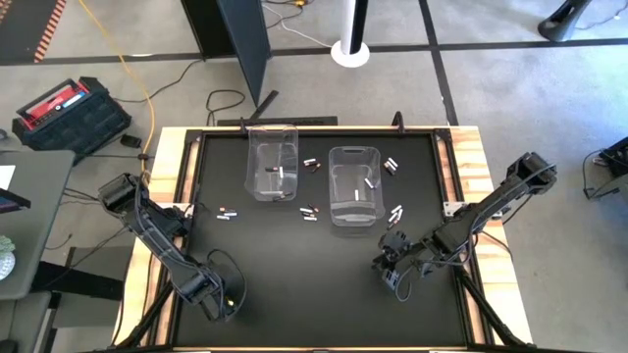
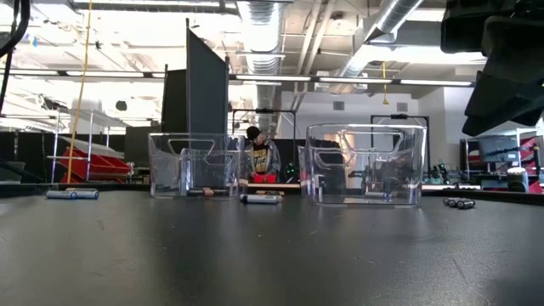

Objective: Sort batteries
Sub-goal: Put the black battery into the left transparent bin

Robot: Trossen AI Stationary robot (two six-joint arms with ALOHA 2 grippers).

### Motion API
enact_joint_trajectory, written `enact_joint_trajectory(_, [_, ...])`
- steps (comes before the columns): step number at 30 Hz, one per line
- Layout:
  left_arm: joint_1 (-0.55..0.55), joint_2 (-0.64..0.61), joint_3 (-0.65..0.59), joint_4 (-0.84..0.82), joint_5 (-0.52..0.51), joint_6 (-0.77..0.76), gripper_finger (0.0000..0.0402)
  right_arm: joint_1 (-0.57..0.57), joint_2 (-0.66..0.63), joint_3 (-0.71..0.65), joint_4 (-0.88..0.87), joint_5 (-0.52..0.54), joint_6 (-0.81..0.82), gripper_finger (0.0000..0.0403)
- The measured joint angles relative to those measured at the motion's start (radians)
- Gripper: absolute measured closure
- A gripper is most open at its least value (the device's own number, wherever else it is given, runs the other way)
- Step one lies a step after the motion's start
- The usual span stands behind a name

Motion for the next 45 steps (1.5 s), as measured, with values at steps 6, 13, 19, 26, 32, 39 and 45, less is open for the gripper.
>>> enact_joint_trajectory(6, [0.0, 0.0, 0.0, 0.0, -0.045, 0.0, 0.0304, 0.0, 0.0, 0.0, 0.0, 0.0, 0.0, 0.0276])
enact_joint_trajectory(13, [0.0, 0.0, 0.0, 0.0, -0.066, -0.002, 0.0304, 0.0, 0.0, 0.0, -0.001, 0.0, -0.001, 0.0276])
enact_joint_trajectory(19, [0.0, 0.0, 0.0, 0.0, -0.073, -0.012, 0.0315, 0.0, 0.0, 0.0, -0.001, 0.001, -0.007, 0.0276])
enact_joint_trajectory(26, [0.0, 0.0, 0.0, 0.006, -0.086, -0.039, 0.0363, 0.0, 0.0, 0.0, -0.001, 0.001, -0.025, 0.0276])
enact_joint_trajectory(32, [0.0, 0.0, 0.0, 0.037, -0.102, -0.049, 0.0371, 0.0, 0.0, 0.0, -0.002, 0.001, -0.029, 0.0276])
enact_joint_trajectory(39, [0.004, 0.0, 0.0, 0.048, -0.133, -0.115, 0.037, 0.0, 0.0, 0.0, -0.002, 0.001, -0.036, 0.0276])
enact_joint_trajectory(45, [0.029, 0.0, 0.0, 0.09, -0.174, -0.145, 0.037, 0.0, 0.0, 0.0, -0.002, 0.001, -0.039, 0.0276])
